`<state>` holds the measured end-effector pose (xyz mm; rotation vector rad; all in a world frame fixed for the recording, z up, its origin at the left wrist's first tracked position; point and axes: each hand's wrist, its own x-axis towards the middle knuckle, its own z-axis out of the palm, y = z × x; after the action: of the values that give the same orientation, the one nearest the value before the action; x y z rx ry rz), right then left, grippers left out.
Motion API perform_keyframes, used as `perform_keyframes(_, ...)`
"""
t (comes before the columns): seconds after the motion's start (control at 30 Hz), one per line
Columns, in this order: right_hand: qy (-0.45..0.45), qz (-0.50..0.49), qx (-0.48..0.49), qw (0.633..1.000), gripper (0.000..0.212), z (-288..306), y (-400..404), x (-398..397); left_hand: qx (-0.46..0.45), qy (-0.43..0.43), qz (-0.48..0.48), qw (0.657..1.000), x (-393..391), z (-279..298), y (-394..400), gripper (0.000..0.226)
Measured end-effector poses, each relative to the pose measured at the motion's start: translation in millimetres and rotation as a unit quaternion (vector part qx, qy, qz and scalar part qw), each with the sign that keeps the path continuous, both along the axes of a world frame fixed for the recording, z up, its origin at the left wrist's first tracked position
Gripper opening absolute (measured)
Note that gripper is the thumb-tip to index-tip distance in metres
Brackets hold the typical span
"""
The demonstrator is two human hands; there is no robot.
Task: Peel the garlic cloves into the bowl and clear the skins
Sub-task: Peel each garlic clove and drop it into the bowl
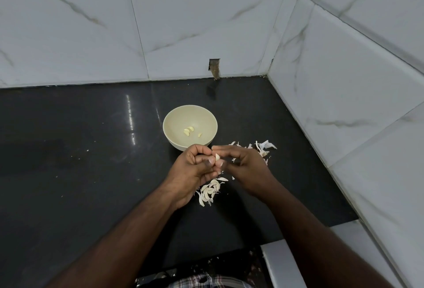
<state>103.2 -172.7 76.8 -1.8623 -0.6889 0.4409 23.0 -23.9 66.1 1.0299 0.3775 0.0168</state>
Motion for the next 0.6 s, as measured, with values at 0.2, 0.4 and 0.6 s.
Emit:
perform_keyframes(0.2, 0.029, -0.063, 0.055, 0.996, 0.023, 0.1, 4.7, -2.7, 0.081, 0.002, 0.025, 0.996, -1.7, 0.8, 7.0, 0.001)
perform_keyframes(0.4, 0.012, -0.077, 0.053, 0.996, 0.024, 0.2, 6.8, -5.5, 0.080, 0.007, 0.004, 0.997, -2.1, 2.9, 9.3, 0.006)
perform_keyframes(0.6, -0.007, -0.084, 0.052, 0.995, 0.026, -0.3, 8.6, -7.3, 0.083, 0.010, 0.000, 0.996, -2.6, 4.9, 8.9, 0.007)
